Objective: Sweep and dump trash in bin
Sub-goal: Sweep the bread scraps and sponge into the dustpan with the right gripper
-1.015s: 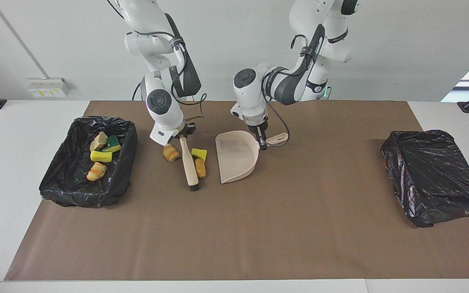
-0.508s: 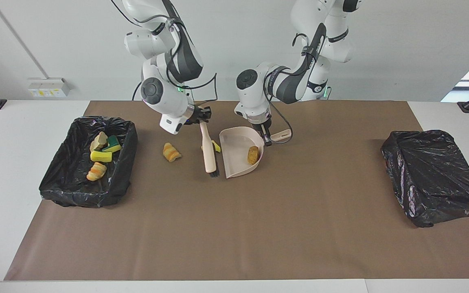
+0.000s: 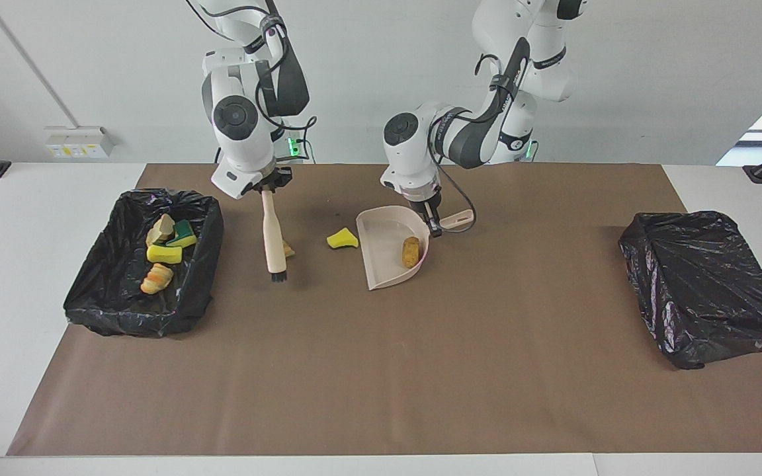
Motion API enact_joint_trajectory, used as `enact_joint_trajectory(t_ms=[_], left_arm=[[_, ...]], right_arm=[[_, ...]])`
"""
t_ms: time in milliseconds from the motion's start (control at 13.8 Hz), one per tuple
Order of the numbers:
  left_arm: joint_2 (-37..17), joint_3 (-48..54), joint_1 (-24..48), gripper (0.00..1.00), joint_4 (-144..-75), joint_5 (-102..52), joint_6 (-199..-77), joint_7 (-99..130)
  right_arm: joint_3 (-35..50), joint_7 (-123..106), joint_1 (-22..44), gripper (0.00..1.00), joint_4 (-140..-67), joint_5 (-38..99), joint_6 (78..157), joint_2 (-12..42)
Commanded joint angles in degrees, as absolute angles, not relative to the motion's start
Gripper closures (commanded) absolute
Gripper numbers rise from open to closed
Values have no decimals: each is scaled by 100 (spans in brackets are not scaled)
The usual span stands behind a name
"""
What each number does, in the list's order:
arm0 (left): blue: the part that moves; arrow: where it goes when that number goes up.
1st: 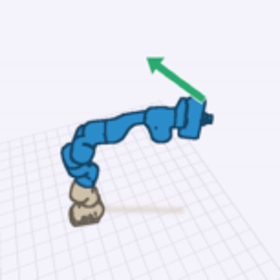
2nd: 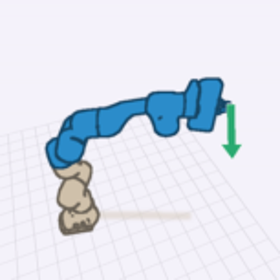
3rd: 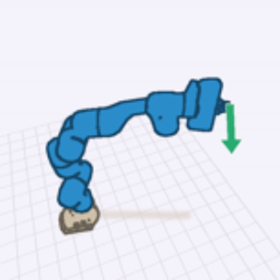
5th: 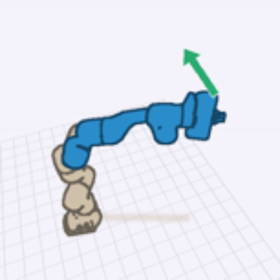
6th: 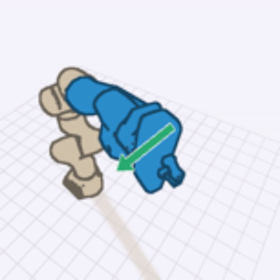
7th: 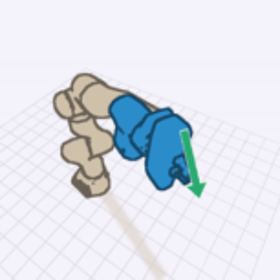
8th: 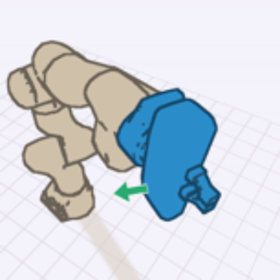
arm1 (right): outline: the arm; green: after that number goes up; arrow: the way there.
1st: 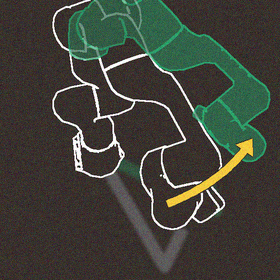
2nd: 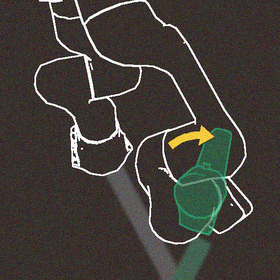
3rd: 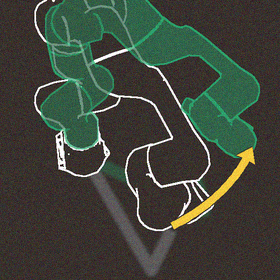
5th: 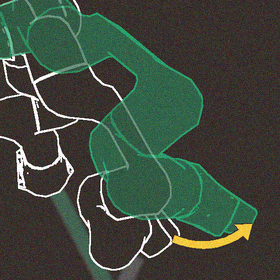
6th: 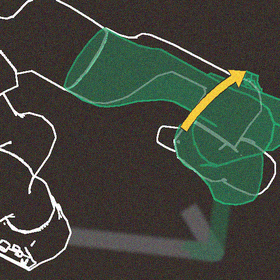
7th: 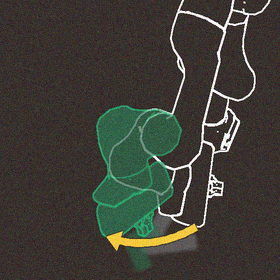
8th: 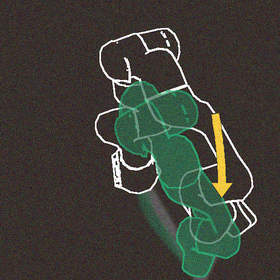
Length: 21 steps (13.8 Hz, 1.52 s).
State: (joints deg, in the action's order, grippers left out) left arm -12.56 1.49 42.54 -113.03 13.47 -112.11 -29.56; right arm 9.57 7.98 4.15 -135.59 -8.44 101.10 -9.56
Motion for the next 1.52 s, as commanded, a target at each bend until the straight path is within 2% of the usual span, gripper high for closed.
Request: enact_joint_trajectory(t_ms=[0, 73, 290, 508, 870, 1160, 1450], left_arm=[[-1028, 79, 4429, 100, -11540, 1468, -11162, -2716], [-1011, 79, 4438, 100, -11584, 1468, -11162, -2707], [-949, 88, 4473, 100, -11680, 1468, -11206, -2698], [-932, 88, 4474, 100, -11724, 1468, -11232, -2698], [-932, 88, 4421, 100, -11751, 1468, -11267, -2707], [-949, 88, 4368, 100, -11751, 1450, -11364, -2742], [-958, 97, 4052, 100, -11742, 1441, -11689, -3284]], right_arm=[[1019, 993, 413, 100, -14027, -897, 10468, -1178], [1020, 950, 413, 100, -14088, -792, 10511, -1126], [1028, 135, 509, 100, -14124, 637, 10758, -1055], [1028, 140, 1149, 100, -14107, 1114, 10880, -1072], [1028, 359, 1950, 100, -14019, 3099, 11733, -739], [993, 465, 1908, 100, -13738, 3270, 11436, -781], [958, 1044, 1539, 100, -13159, 2745, 10286, -1054]])
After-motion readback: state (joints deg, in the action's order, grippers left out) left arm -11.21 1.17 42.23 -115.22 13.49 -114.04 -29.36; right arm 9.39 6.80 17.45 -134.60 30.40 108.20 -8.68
